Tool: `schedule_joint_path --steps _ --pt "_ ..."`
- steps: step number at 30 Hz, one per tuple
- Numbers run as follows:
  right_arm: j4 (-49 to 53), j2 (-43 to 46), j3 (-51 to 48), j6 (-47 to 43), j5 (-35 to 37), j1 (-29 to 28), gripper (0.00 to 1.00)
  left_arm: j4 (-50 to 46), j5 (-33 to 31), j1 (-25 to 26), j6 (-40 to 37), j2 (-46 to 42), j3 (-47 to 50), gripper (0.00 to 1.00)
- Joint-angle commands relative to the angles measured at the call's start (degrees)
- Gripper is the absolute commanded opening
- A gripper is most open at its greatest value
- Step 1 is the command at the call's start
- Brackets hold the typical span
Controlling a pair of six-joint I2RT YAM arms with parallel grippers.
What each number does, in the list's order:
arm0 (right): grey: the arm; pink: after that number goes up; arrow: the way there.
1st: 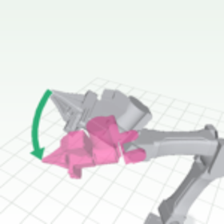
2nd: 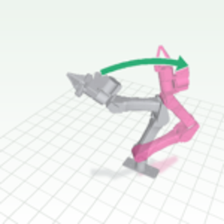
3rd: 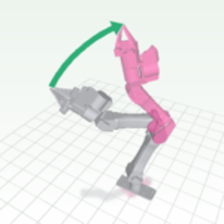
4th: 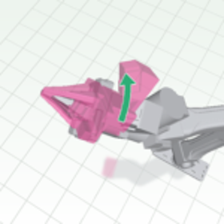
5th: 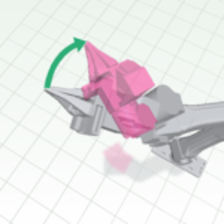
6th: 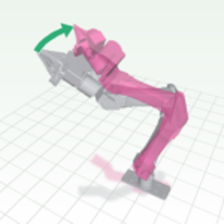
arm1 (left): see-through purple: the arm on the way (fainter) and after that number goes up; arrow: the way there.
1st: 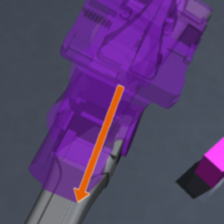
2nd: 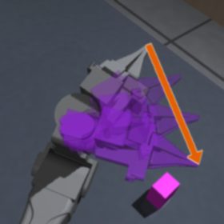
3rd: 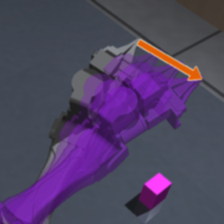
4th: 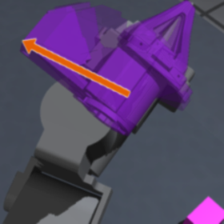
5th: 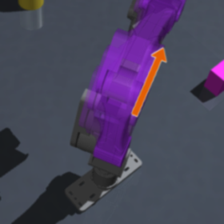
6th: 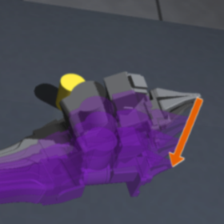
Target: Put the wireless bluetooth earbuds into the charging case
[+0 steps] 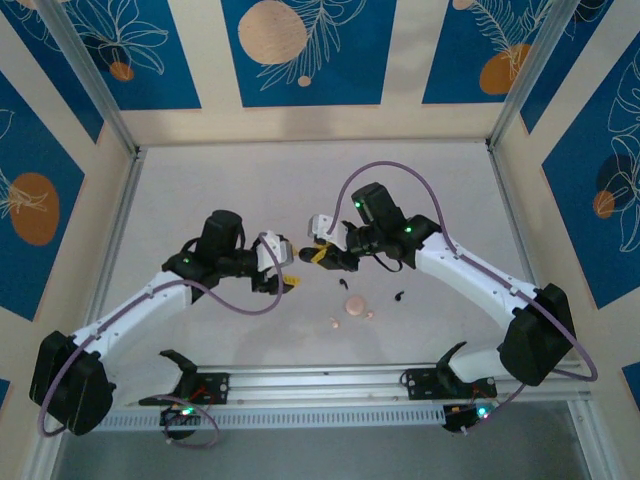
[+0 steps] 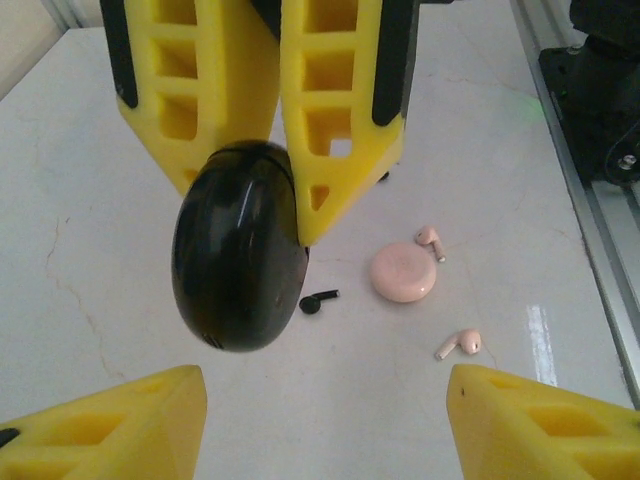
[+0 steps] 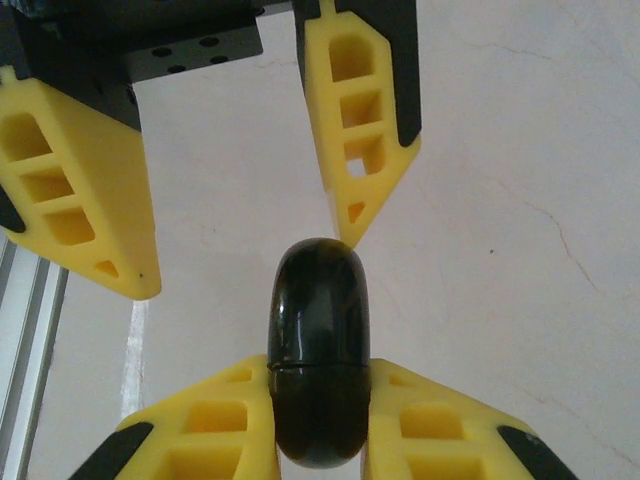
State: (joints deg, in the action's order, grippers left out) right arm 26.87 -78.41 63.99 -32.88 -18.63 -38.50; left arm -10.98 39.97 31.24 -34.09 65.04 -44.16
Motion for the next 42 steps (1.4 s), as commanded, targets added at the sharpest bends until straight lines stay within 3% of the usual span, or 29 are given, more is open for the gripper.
schedule_joint_path --steps 1,5,18,25,28,31,38,42 --pt "1.66 -1.07 2.39 -1.16 -2.52 -0.70 0.18 -0.20 2.96 0.00 -1.29 0.79 -2.11 0.64" --pt "3.06 -2.09 3.14 -1.26 -2.46 -1.39 0.18 -0.24 3.16 -0.01 -0.99 1.39 -3.07 0.62" --pt "3.33 -2.99 3.86 -1.48 -4.15 -2.37 0.18 -2.45 5.56 -0.02 -1.77 2.29 -5.06 0.29" --pt "-0.45 -0.17 1.15 0.18 -4.82 -1.05 0.21 -2.16 5.09 -0.03 -1.44 1.18 -4.69 0.21" --pt "-3.99 4.21 -1.94 2.95 -6.90 1.72 0.36 2.90 4.69 0.00 1.31 -0.61 -2.17 0.20" --pt "-10.59 9.83 -7.32 7.75 -12.91 6.11 0.44 13.12 4.98 0.04 6.32 -2.42 2.31 0.18" --pt "-29.72 18.97 -19.25 22.14 -23.93 14.67 0.52 31.92 7.70 0.01 17.81 -2.47 8.12 0.16" --pt "-30.72 18.94 -20.29 23.78 -24.94 15.39 0.53 37.75 9.40 -0.03 21.69 -1.63 9.02 0.16"
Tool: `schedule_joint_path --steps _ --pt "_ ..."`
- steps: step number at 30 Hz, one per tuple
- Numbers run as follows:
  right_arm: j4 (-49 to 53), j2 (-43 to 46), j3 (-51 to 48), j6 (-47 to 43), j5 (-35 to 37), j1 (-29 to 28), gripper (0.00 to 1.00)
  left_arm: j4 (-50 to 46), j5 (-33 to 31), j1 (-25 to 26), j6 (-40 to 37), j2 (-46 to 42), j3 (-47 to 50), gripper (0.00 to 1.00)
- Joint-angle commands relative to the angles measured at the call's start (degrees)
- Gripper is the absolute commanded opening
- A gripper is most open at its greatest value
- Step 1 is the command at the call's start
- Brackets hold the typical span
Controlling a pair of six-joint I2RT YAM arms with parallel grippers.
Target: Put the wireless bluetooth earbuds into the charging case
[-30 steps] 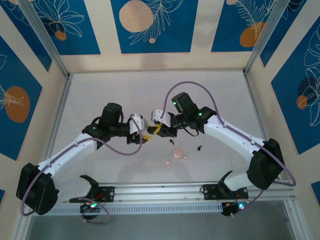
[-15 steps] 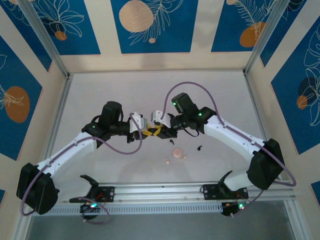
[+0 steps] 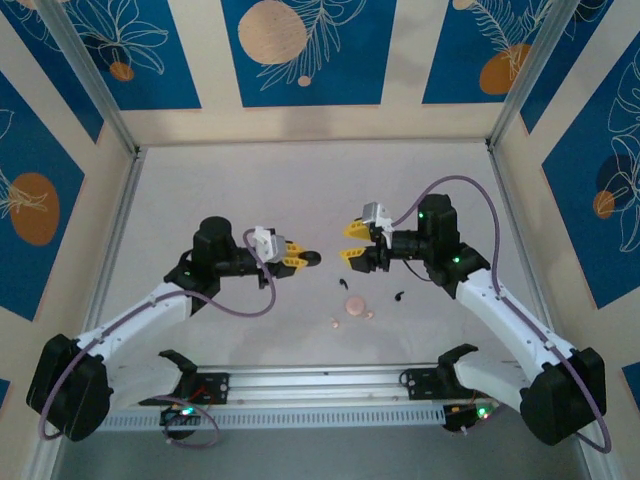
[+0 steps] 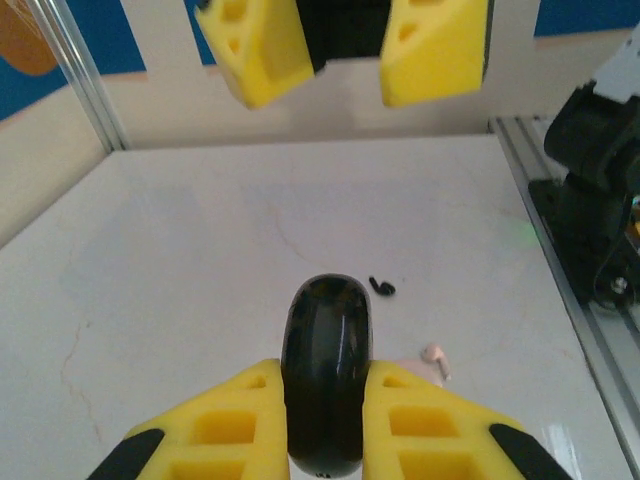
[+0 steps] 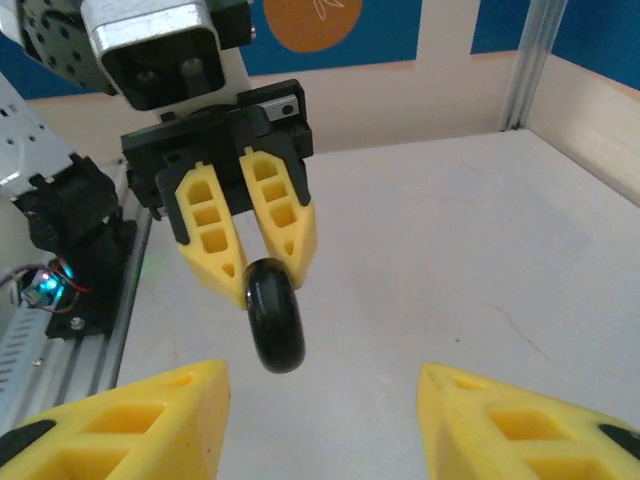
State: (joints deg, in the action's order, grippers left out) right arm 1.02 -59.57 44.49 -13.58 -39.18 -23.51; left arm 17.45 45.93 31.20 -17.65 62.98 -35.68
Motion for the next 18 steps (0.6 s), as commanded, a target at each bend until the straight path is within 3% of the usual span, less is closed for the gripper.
schedule_joint_path --steps 1,18 --pt "-5.17 -0.13 -0.80 4.71 -4.77 0.43 0.53 9.94 3.75 0.03 5.74 0.54 0.50 0.16" --pt "-14.02 -4.05 -1.07 9.79 -7.57 0.22 0.55 19.46 6.11 0.07 12.08 1.43 1.56 0.15"
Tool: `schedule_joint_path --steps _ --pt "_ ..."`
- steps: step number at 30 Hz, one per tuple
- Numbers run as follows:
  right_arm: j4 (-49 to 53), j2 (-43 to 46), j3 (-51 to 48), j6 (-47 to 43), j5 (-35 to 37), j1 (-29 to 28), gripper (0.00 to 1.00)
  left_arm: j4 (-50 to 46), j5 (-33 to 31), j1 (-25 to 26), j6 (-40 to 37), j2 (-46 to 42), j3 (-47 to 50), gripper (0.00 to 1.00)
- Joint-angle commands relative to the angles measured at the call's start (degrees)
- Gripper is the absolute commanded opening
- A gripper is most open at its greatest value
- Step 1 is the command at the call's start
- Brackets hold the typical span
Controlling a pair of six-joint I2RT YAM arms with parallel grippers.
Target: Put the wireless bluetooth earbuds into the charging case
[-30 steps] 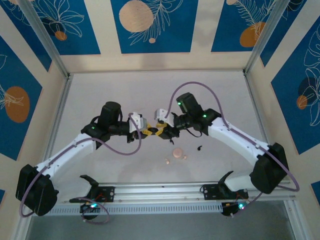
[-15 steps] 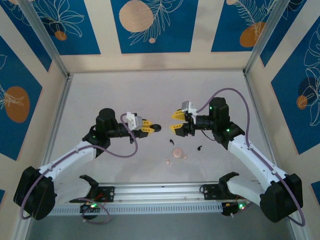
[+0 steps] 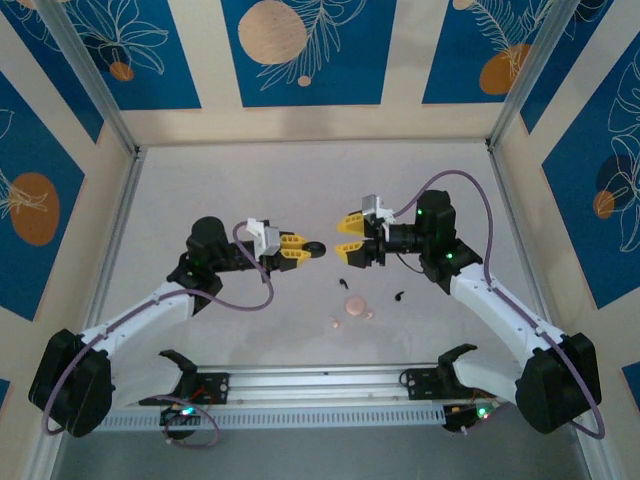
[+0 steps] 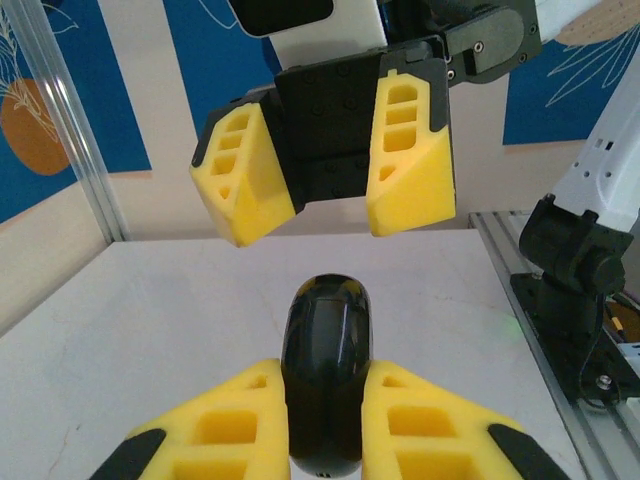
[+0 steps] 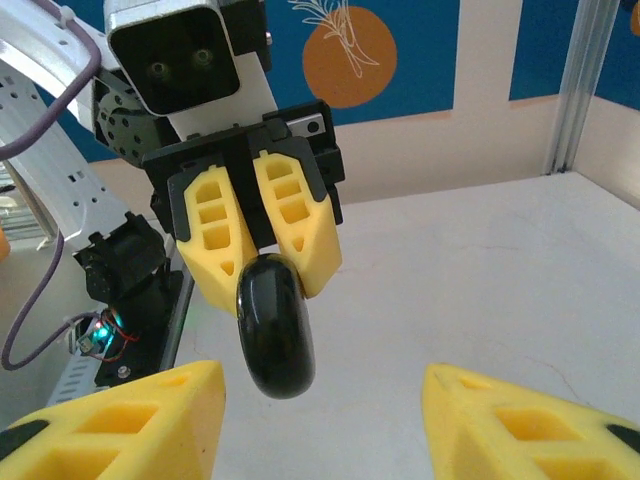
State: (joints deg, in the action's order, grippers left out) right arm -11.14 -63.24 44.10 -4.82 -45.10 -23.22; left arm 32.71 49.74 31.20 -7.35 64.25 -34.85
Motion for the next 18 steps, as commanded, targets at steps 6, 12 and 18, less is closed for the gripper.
schedule_joint_path --steps 6,12,18 --pt "-1.81 -1.54 0.61 0.41 -1.65 -1.38 0.56 7.39 2.90 0.03 3.55 0.35 1.43 0.15" --pt "-0.57 -2.96 2.28 -1.38 -1.12 -3.02 0.56 9.64 3.43 0.02 4.60 0.22 2.09 0.15" --pt "-0.55 -4.68 3.75 -1.85 -2.32 -4.10 0.57 11.58 3.90 0.09 5.71 0.26 2.53 0.15"
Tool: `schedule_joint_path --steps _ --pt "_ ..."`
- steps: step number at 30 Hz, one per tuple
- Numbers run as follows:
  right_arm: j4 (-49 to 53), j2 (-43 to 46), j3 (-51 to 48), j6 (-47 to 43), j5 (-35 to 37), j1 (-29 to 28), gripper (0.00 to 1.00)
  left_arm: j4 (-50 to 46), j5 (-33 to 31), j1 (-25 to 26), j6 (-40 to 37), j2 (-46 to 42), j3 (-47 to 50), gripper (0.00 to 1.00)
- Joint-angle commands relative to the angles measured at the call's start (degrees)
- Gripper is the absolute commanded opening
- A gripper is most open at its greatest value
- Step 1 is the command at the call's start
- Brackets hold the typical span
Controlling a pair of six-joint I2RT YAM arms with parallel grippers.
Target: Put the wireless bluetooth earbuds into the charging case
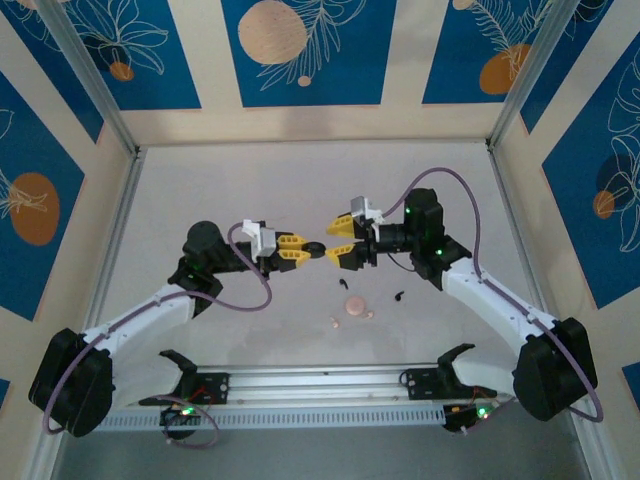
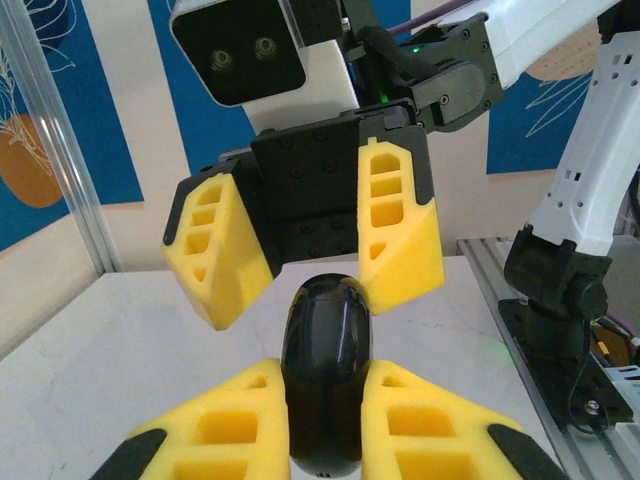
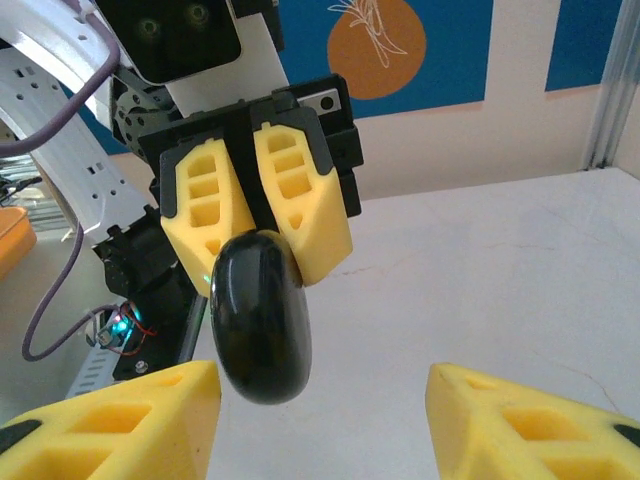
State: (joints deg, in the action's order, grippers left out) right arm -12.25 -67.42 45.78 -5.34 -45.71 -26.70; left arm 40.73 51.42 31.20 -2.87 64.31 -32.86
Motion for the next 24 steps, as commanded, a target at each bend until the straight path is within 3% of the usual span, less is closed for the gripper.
schedule_joint_path --steps 1,8,18,22,24 --pt "0.56 -0.68 2.18 -1.33 -2.02 -0.80 0.57 3.68 2.22 0.03 1.29 0.20 0.64 0.15" --pt "0.81 -3.00 3.85 -1.58 -5.00 -2.21 0.53 7.71 1.93 0.06 3.36 0.88 1.22 0.15" --pt "4.40 -4.24 6.23 -4.01 -6.29 -3.25 0.20 9.66 1.28 0.06 4.54 1.60 1.39 0.16" --pt "9.00 -3.53 7.04 -6.67 -5.38 -3.11 0.14 7.16 0.54 0.08 3.13 1.08 1.28 0.22" --pt "11.89 -2.88 7.45 -8.46 -4.00 -3.03 0.13 3.46 0.02 0.04 1.02 0.28 0.91 0.32"
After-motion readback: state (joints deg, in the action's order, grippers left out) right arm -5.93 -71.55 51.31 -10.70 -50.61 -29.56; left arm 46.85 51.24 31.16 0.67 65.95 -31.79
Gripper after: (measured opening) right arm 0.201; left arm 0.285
